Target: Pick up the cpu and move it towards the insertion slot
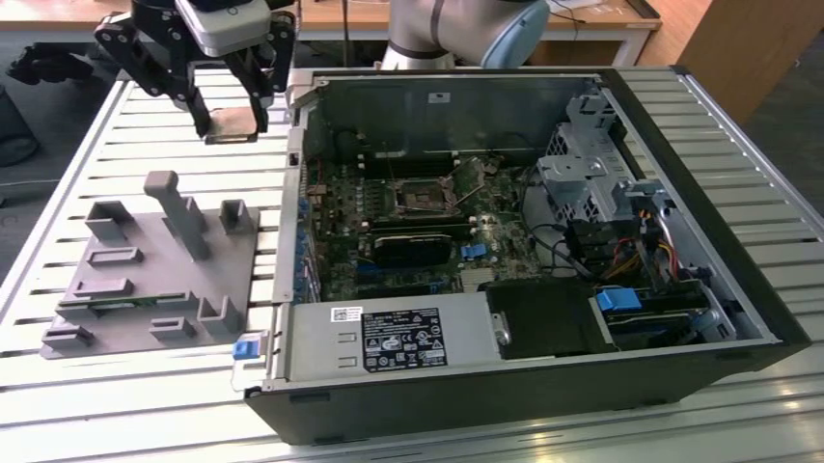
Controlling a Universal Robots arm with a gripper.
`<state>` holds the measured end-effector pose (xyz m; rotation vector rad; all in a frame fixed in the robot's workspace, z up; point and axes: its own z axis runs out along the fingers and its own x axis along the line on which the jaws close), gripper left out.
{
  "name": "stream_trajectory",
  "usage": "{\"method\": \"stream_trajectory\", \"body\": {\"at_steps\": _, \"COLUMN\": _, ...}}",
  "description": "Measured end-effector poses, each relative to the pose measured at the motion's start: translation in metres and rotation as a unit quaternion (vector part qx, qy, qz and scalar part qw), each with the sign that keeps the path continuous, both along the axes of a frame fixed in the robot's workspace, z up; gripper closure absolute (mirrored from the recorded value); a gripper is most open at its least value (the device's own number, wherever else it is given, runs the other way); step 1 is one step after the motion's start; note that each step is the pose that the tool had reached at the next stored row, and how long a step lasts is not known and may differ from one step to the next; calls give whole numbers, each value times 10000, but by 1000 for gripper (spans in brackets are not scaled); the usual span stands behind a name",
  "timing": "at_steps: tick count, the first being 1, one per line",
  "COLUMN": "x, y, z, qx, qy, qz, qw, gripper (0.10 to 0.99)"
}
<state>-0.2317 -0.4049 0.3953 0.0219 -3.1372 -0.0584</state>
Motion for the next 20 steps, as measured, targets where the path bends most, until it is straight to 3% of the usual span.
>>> {"method": "stream_trajectory", "body": {"at_steps": 20, "x": 175, "y": 1, "z": 0, "qx": 0, "qy": 0, "qz": 0, "qw": 10000, "gripper": 545}}
